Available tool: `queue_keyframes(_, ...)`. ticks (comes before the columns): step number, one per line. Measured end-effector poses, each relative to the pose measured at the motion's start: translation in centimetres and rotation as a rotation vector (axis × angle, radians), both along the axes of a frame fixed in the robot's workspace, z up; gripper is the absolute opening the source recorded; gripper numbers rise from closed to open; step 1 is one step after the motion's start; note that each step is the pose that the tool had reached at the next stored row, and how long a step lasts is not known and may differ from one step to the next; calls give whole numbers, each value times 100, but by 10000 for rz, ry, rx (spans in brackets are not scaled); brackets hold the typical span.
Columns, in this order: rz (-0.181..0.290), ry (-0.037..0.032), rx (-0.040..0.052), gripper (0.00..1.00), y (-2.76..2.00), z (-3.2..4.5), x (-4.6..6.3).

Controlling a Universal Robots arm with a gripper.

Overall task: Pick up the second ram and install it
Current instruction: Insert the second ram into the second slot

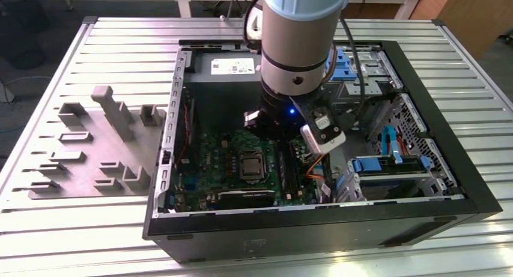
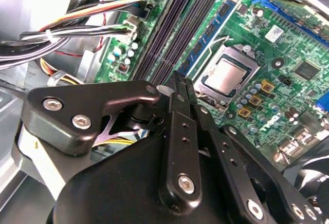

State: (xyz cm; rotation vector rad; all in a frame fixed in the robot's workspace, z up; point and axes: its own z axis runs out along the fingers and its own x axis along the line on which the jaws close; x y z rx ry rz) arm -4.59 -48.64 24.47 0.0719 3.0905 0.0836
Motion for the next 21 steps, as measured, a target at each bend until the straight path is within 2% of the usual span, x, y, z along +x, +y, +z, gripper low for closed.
queue_keyframes(21, 36, 0, 1, 11, 0, -82, 69)
